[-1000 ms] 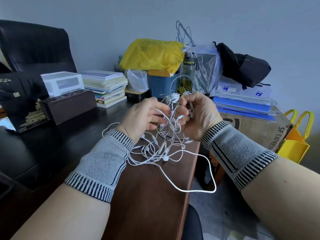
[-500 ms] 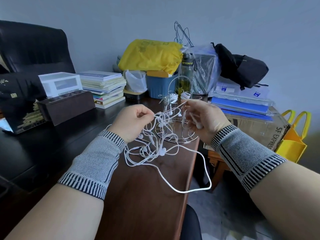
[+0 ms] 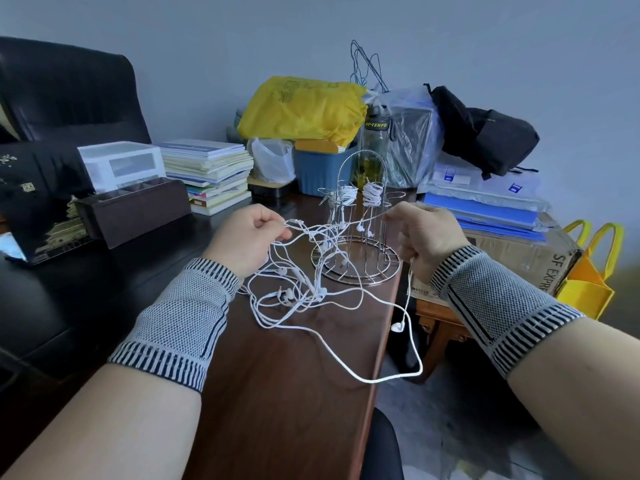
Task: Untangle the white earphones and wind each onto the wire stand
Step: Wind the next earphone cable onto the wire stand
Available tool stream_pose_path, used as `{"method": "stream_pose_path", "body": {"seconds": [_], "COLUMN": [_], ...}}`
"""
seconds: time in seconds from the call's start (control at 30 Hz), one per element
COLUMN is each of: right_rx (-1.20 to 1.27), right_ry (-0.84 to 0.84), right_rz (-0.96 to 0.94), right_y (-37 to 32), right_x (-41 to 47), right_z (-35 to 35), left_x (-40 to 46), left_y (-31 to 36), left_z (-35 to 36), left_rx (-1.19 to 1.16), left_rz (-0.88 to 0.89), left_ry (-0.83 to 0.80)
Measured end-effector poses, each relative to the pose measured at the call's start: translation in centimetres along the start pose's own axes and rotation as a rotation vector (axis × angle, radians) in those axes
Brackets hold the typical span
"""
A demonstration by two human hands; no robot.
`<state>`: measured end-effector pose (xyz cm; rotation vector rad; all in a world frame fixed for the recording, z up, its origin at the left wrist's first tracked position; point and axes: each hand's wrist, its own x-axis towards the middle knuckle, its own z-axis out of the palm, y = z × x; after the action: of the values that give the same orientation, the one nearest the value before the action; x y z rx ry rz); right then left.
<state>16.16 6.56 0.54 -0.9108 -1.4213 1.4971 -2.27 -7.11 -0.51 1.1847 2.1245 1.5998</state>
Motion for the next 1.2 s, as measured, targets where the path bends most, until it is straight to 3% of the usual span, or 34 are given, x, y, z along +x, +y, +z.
{"method": "stream_pose_path", "body": {"seconds": [0.23, 0.37, 0.43, 0.8, 0.97, 1.2], "right_rx": [-0.057, -0.58, -0.688, -0.516, -0.421, -0.388], "right_ry": [-0.048, -0.171, -0.221, -0.313, -0.339, -0.291], "right_rz": [-0.012, -0.136, -0.166, -0.04, 0.026, 0.031], "right_y": [-0.1, -0.6, -0.7, 1.3, 2.6, 3.2], "right_x": [0.4, 0.1, 0.2, -0.2, -0.3, 0.1], "right_z": [-0.4, -0.2, -0.2, 0.5, 0.3, 1.1], "left_x": [0.5, 0.6, 0.6, -0.3, -0.4, -0.2], "left_y": [-0.6, -0.8, -0.8, -0.1, -0.4, -0.5], "left_z": [-0.3, -0.3, -0.5, -0.7, -0.5, -0.7], "left_rx": [0.068, 0.09, 0.093, 0.156, 0.33, 0.332], "left_rz": [-0.003, -0.023, -0.017, -0.042, 0.047, 0.092], "left_ry": [0.171, 0.176, 0.164, -0.002, -0.032, -0.071]}}
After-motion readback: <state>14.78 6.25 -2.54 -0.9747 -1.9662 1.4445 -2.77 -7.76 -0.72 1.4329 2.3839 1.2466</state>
